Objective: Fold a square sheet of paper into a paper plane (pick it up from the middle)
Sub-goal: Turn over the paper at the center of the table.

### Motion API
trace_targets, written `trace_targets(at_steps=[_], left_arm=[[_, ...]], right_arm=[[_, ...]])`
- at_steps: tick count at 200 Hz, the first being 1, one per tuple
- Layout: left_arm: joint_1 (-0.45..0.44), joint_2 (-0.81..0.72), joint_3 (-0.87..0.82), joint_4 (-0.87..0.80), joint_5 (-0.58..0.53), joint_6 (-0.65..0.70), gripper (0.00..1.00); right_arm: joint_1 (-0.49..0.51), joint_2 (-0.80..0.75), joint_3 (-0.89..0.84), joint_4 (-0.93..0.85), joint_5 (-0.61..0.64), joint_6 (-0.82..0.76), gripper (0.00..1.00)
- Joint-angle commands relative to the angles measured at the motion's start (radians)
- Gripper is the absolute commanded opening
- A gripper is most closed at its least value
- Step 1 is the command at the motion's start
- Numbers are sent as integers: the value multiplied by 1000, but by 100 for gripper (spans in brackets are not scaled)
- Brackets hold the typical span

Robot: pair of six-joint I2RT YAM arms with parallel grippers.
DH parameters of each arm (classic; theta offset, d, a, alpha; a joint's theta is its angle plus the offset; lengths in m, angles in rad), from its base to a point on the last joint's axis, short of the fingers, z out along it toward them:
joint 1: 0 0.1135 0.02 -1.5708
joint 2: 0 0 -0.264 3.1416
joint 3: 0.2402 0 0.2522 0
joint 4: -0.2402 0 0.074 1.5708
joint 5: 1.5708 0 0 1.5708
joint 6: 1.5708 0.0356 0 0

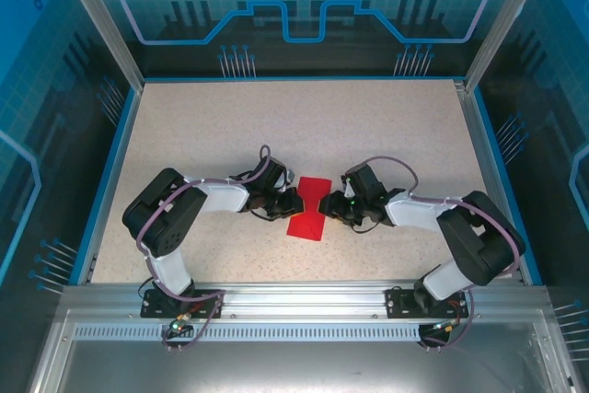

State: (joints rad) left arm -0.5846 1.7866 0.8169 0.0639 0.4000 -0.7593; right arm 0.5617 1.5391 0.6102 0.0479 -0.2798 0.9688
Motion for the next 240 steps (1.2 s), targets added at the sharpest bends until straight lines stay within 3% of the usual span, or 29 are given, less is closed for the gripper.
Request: trace_targets(at_steps=[1, 140, 240], left_arm=[[-3, -4, 19, -35, -26, 11, 8], [0, -10, 16, -39, -26, 10, 8], [-1, -62, 7, -2, -3, -34, 10]], right_arm=[[-13, 38, 28, 52, -42, 5, 47], [-6, 38, -37, 175, -117, 27, 43], [11, 29, -64, 264, -152, -17, 25]])
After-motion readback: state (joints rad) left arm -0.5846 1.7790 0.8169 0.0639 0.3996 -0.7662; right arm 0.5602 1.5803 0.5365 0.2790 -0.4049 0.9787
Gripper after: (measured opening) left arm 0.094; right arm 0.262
